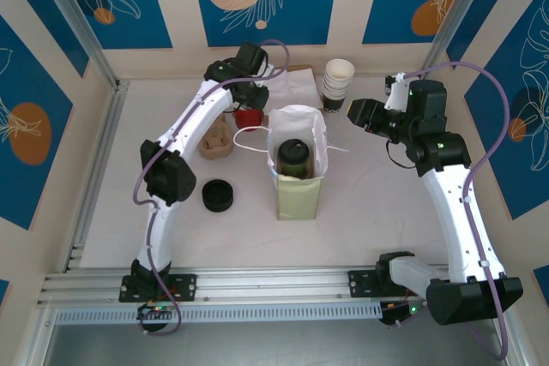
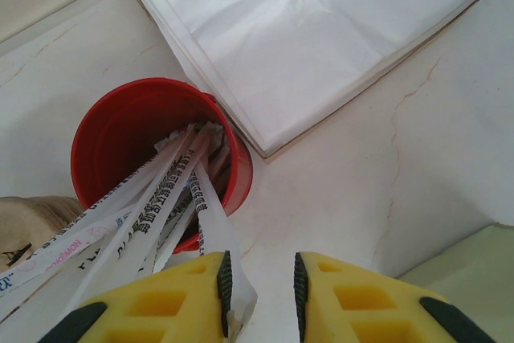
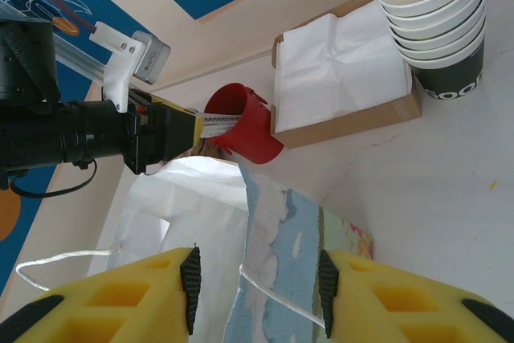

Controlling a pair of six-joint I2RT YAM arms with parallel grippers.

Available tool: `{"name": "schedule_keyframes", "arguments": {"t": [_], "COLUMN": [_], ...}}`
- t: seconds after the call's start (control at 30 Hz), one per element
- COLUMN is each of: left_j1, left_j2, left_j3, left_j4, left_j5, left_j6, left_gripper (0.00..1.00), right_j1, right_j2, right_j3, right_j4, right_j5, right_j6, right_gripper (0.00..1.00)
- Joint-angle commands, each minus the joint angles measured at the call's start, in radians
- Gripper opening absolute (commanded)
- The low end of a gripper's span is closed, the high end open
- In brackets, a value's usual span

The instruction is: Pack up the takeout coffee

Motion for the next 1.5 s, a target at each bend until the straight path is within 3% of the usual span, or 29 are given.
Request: {"name": "schedule_keyframes", "arguments": {"t": [0.0, 0.4, 0.87, 1.47], "left_j1": [-0.011, -0.013, -0.013, -0.016], "left_j2": [0.018, 0.012, -0.013, -0.222], "left_j3": [0.029, 0.012, 0.002, 0.033], "left_j4": [-0.036, -0.039, -0.036, -0.042], "left_j5": [-0.026, -0.05, -0.064, -0.04], "left_j6": [0.026, 0.03, 0.023, -0.016], "left_gripper": [0.28, 0.26, 0.11, 0.03], "right_j1": [-0.007, -0.013, -0.014, -0.016], "right_j2": [-0.016, -0.022, -0.025, -0.031], "right_j3": [-0.016, -0.027, -0.033, -0.03], "right_j4": [0.013, 0.015, 0.019, 0.032], "right_j5": [-0.029, -0.038, -0.044, -0.05], "right_j6": [-0.011, -0.002, 0.003, 0.012], "right_gripper": [0.45, 0.46, 0.46, 0.46]}}
